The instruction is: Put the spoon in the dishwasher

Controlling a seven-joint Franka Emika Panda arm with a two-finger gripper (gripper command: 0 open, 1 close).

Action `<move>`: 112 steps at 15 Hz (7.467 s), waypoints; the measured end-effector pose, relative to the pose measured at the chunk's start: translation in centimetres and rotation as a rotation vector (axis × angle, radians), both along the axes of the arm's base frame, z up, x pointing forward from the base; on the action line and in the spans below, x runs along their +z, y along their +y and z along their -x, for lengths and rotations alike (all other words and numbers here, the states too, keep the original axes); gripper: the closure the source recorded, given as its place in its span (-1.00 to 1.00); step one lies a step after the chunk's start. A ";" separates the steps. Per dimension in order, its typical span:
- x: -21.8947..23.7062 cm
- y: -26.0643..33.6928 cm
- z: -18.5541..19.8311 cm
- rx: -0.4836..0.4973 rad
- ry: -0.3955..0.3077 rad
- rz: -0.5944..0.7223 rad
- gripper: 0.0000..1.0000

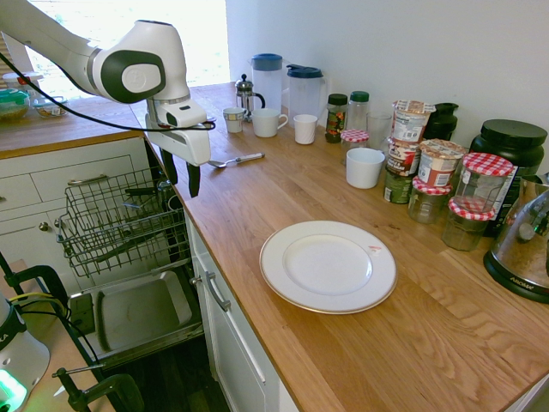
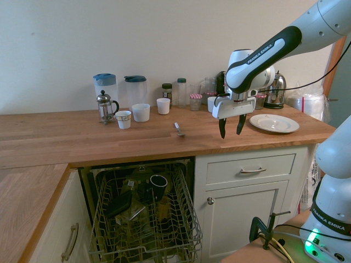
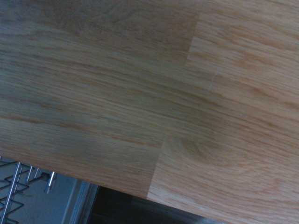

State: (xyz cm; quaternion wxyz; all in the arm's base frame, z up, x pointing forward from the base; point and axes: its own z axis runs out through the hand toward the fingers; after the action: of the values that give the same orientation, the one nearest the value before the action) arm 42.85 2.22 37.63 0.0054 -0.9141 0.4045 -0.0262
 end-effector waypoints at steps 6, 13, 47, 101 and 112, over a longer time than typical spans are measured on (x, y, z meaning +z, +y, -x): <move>2.2 2.3 -3.3 -0.092 -0.055 -0.008 -1.00; 2.8 10.9 -13.9 -0.222 -0.152 0.011 -1.00; -4.1 11.5 -23.3 -0.239 -0.054 0.000 1.00; -27.5 35.3 7.8 -0.230 -0.014 0.031 -1.00; -28.3 35.5 7.6 -0.218 -0.029 0.041 -1.00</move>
State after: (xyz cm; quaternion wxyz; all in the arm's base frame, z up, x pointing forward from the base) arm 35.29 37.75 9.33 -0.0103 -0.8643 0.5006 -0.0481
